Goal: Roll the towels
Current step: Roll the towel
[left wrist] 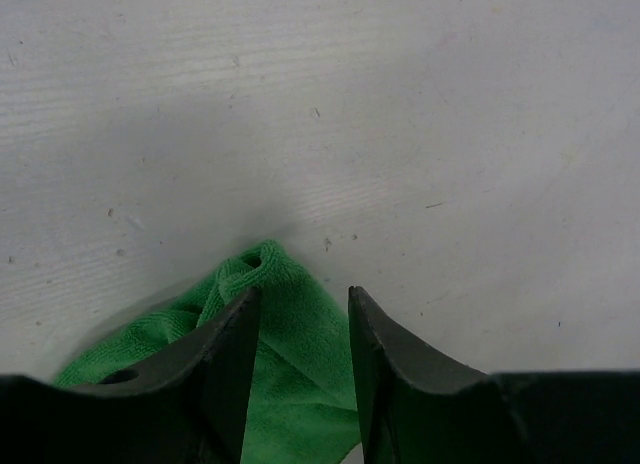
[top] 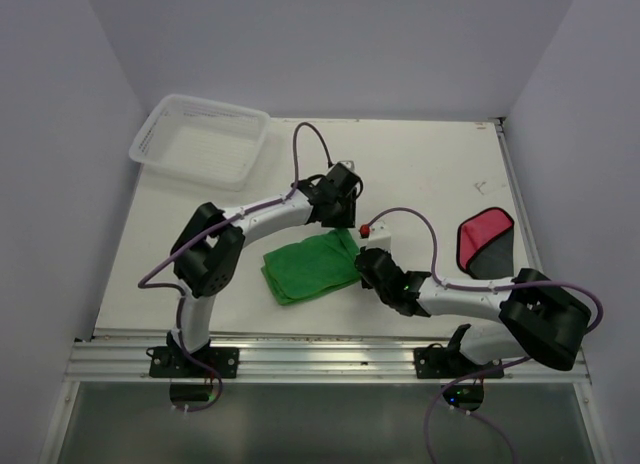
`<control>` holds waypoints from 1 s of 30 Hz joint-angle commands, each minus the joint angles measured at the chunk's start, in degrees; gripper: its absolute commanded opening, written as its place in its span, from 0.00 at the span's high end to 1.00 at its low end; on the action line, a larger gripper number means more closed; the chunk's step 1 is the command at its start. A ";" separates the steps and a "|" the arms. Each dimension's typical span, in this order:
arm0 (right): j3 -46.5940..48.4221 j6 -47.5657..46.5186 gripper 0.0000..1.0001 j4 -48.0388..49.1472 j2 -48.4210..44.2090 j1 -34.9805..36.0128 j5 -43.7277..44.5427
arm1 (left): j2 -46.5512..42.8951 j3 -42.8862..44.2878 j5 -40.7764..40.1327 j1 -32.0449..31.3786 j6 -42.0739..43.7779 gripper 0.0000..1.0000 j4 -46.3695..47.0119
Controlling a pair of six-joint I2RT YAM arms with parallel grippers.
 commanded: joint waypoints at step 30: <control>4.85 -2.11 1.00 -3.64 3.16 6.20 7.89 | 8.45 7.64 -7.16 -0.14 4.98 0.77 -4.33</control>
